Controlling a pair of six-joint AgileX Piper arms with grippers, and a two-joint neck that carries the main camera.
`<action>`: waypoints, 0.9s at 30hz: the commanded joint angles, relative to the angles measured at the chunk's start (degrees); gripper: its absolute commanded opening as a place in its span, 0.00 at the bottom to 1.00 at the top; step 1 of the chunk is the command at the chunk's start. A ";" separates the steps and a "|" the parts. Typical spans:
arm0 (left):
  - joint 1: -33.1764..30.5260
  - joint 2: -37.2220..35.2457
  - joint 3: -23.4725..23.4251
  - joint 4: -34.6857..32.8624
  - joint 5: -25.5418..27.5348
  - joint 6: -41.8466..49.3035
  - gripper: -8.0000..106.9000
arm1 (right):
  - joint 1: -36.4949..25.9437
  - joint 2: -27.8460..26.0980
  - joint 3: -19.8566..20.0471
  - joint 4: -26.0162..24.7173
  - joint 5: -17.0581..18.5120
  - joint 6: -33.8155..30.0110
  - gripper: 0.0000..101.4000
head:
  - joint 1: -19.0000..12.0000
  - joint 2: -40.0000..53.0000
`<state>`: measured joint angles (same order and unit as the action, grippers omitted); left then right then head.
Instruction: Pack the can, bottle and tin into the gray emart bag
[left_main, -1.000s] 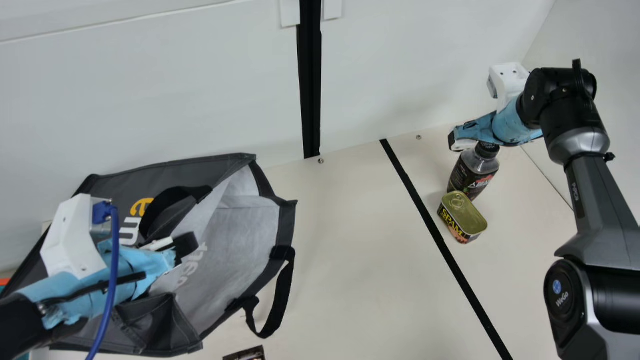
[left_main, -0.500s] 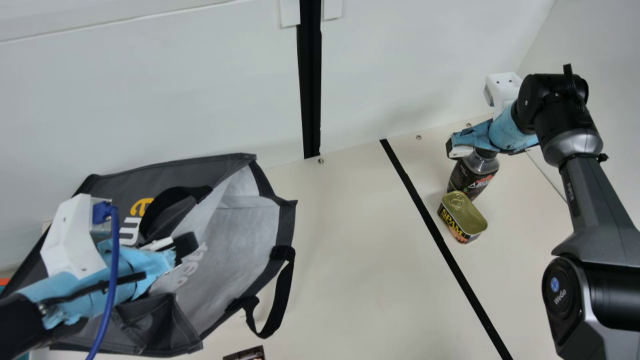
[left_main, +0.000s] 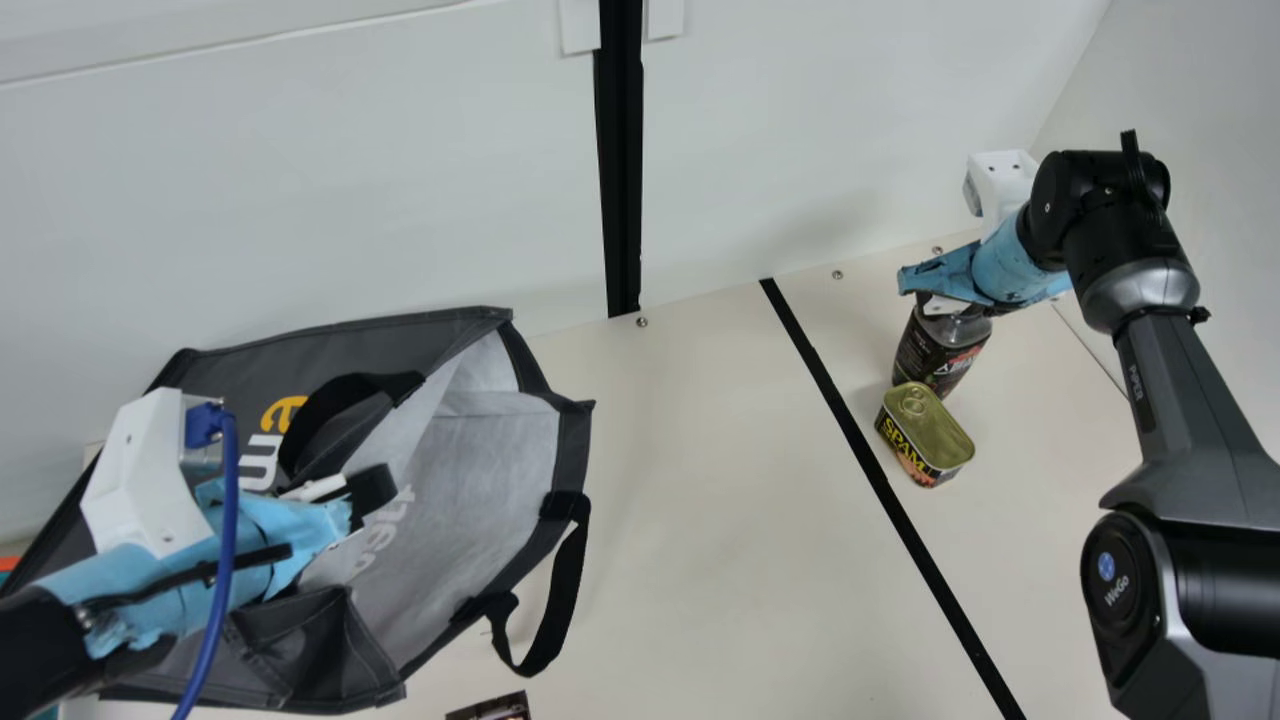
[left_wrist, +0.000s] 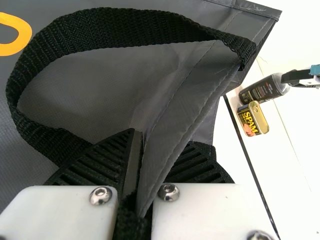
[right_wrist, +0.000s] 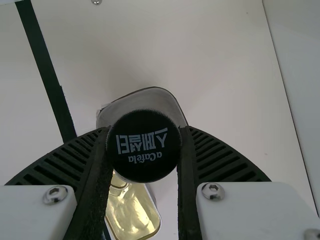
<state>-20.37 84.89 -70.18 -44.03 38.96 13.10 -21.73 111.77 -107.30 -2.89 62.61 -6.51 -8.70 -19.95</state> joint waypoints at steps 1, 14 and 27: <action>0.00 0.00 0.00 0.00 0.00 0.00 0.16 | 0.05 0.02 -0.24 0.23 0.00 -0.07 0.00 | -1.30 -0.05; 0.00 0.00 0.00 0.00 0.00 0.00 0.16 | -0.24 -0.10 -2.75 1.47 0.47 -0.99 0.00 | -1.30 -0.05; 0.00 0.00 0.00 0.00 0.00 0.00 0.16 | 0.98 -1.62 -4.18 2.60 0.65 -2.81 0.00 | -1.30 -0.05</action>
<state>-20.37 84.89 -70.18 -44.03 38.96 13.10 -20.88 110.21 -111.47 0.00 63.39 -9.20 -8.70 -19.95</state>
